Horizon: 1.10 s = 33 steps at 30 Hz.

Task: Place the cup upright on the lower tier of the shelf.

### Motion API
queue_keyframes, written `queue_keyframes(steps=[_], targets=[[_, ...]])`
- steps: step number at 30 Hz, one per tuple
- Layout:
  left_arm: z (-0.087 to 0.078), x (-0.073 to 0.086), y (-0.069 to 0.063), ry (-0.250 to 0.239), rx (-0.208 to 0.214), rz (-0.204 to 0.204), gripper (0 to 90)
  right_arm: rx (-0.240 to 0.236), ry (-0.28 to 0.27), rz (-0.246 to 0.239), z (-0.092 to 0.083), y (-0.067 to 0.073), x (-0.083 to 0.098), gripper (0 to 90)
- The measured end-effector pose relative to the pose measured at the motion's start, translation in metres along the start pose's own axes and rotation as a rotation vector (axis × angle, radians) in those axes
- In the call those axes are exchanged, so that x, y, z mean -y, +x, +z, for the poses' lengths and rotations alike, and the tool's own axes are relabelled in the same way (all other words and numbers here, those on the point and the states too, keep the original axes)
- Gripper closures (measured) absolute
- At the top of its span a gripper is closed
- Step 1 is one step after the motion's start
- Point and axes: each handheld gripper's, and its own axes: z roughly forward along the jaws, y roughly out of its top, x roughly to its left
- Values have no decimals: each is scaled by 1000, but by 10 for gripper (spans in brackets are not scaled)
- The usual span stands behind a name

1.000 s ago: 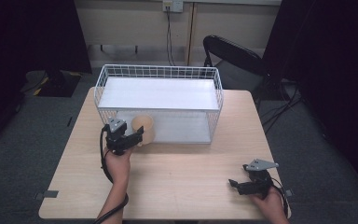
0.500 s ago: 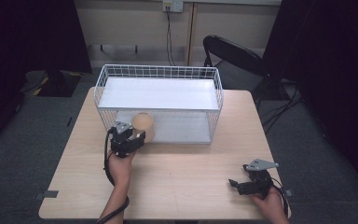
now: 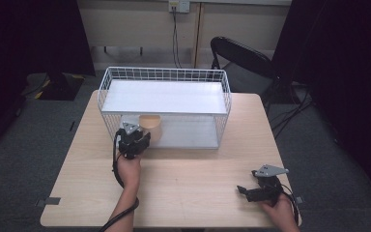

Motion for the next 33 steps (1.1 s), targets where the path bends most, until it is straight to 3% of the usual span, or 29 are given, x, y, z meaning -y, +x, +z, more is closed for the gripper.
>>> queue_keyframes(steps=[7,19,23,33], targets=[[2,0,2,11,7,-18,671,0,0,0,0,0,0,113],[-4,3,7,18,23,-24,486,0,0,0,0,0,0,113],[-8,3,9,17,33,-12,373,0,0,0,0,0,0,113],[-20,6,15,26,63,-6,280,0,0,0,0,0,0,113]])
